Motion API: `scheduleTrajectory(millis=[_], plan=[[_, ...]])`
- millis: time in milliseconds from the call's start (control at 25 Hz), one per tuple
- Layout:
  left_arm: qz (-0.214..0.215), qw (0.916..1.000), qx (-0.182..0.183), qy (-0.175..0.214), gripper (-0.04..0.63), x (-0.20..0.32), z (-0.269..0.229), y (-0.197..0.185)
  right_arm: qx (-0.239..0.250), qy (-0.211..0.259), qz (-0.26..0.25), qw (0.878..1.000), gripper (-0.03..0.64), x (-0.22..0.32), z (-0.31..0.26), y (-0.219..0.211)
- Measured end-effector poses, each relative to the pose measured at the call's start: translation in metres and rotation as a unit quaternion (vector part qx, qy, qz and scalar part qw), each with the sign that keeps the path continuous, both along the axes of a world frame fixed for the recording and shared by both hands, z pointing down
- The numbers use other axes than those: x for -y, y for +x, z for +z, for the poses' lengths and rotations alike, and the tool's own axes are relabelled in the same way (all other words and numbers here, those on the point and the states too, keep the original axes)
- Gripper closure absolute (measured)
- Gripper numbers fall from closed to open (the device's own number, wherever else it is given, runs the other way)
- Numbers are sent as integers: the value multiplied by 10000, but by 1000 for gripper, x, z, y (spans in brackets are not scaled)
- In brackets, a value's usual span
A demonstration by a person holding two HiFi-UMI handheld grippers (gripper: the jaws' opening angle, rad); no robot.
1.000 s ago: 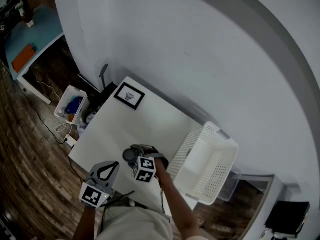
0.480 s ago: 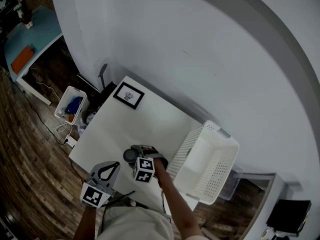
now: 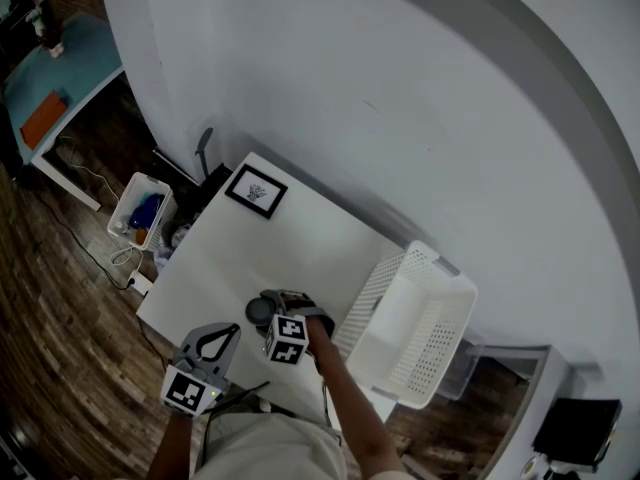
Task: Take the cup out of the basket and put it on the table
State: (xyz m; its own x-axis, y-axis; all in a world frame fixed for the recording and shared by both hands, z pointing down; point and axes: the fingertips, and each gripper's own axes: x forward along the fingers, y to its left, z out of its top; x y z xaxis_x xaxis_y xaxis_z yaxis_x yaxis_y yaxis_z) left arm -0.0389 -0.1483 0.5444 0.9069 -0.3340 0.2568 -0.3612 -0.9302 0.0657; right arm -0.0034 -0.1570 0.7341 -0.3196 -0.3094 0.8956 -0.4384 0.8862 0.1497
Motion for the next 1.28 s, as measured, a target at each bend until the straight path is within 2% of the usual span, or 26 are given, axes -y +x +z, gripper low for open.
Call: scheduleTrajectory(millis=[480, 880, 1120, 1280], plan=[[70, 9999, -2, 84, 595, 2, -1, 2, 8, -213, -74, 9997, 267, -7, -4, -3], [128, 9999, -24, 108, 595, 2, -3, 5, 50, -99, -4, 9999, 264, -7, -19, 1], [178, 9997, -67, 152, 595, 1, -7, 7, 294, 273, 282, 9988, 265, -2, -57, 5], [229, 9995, -129, 176, 595, 3, -15, 7, 920, 885, 691, 9894, 267, 7, -111, 2]])
